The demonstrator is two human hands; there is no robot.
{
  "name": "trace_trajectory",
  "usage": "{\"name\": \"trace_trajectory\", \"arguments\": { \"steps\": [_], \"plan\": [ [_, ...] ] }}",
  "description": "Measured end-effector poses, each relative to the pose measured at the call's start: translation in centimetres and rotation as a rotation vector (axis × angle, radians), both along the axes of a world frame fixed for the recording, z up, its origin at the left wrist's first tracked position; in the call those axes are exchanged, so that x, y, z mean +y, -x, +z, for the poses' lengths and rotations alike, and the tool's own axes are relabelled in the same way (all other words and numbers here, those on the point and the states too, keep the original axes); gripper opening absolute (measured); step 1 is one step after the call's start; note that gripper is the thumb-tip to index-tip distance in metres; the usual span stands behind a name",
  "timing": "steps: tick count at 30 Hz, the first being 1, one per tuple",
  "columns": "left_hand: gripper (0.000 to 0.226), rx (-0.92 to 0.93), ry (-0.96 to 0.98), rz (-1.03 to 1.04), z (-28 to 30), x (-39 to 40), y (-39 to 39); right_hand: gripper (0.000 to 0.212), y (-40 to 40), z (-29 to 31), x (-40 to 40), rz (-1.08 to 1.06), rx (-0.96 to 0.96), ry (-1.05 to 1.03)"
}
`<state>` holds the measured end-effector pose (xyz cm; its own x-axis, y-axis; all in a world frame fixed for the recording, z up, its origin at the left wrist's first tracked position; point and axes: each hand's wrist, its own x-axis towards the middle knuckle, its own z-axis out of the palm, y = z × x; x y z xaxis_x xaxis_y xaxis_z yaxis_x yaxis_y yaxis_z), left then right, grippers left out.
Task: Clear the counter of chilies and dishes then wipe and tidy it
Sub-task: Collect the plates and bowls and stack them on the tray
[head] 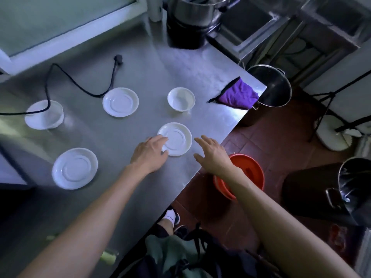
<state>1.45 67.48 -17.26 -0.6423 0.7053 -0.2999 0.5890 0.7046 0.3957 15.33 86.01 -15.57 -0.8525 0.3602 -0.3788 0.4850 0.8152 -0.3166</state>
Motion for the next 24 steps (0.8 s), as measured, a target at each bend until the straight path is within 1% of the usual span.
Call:
{"name": "trace_trajectory", "arguments": {
  "steps": [4,10,15,20,24],
  "plan": [
    [0.047,-0.007,-0.012,0.047,-0.6,0.4,2.8,0.06,4.4,0.0,1.5,0.06,-0.006,-0.02],
    [0.047,-0.009,0.035,0.082,-1.0,0.8,5.4,0.061,10.0,-0.6,1.9,0.147,-0.058,-0.039],
    [0.055,-0.052,0.067,0.146,-2.0,1.7,6.9,0.068,14.1,-1.8,3.5,0.231,-0.094,-0.096],
    [0.053,-0.075,0.107,0.198,-2.3,3.3,7.8,0.078,17.8,-3.3,6.2,0.279,-0.101,-0.129],
    [0.049,-0.079,0.134,0.251,-2.1,5.2,8.6,0.089,20.2,-4.3,8.3,0.338,-0.116,-0.151]
  ]
}}
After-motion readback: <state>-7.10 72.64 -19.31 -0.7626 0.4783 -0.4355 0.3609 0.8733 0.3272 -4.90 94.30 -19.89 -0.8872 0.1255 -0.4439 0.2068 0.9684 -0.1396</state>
